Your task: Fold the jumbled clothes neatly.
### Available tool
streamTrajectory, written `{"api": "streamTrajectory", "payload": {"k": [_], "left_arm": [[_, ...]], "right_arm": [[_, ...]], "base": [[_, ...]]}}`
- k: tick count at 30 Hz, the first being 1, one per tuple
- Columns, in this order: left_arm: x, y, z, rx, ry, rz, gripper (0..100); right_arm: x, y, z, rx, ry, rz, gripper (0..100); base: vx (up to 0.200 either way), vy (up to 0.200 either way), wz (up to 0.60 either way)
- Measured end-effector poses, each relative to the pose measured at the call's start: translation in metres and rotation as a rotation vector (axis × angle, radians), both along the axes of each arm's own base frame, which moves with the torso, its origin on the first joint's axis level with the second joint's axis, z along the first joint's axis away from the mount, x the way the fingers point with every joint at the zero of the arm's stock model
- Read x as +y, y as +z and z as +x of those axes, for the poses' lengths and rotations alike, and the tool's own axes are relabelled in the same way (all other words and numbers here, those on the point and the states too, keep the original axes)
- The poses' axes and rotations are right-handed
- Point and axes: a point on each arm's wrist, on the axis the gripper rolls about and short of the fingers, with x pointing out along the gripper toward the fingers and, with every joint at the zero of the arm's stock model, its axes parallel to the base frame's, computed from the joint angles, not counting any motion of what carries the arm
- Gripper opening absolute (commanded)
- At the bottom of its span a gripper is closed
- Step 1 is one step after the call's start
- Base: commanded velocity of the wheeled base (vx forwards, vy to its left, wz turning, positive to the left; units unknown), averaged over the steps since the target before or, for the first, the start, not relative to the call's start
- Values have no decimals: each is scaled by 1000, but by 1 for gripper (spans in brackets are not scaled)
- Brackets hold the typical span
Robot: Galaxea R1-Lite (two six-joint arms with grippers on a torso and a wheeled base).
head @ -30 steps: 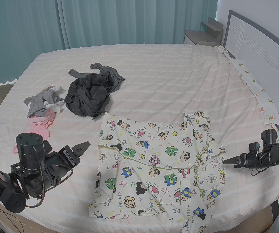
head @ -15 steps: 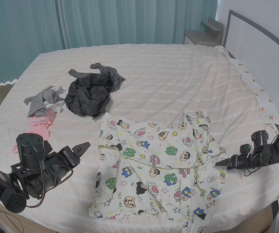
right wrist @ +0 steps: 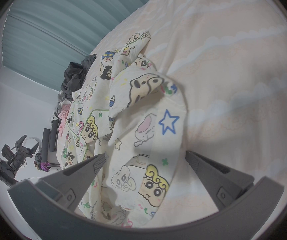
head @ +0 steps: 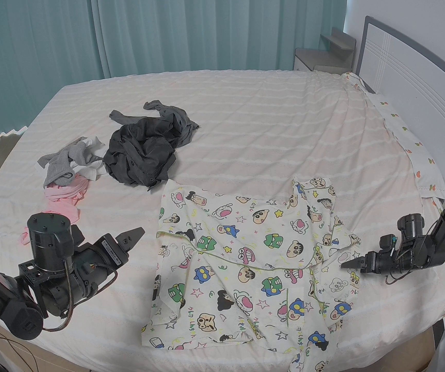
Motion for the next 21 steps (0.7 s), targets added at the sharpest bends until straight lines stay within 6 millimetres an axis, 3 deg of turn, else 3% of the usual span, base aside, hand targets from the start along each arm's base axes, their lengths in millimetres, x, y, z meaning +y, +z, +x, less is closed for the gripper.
{"api": "streamTrajectory", "payload": {"k": [8,9,21], "left_arm": [[0,-1,1,5,0,2,100],[0,-1,1,5,0,2,100],[0,-1,1,5,0,2,100]], "right_arm": [[15,-3,2,4,43,-2,100],[15,-3,2,5,44,-4,0],[9,-4,0,-12,15,-18,0]], "base": [[0,0,0],[0,0,0],[0,0,0]]}}
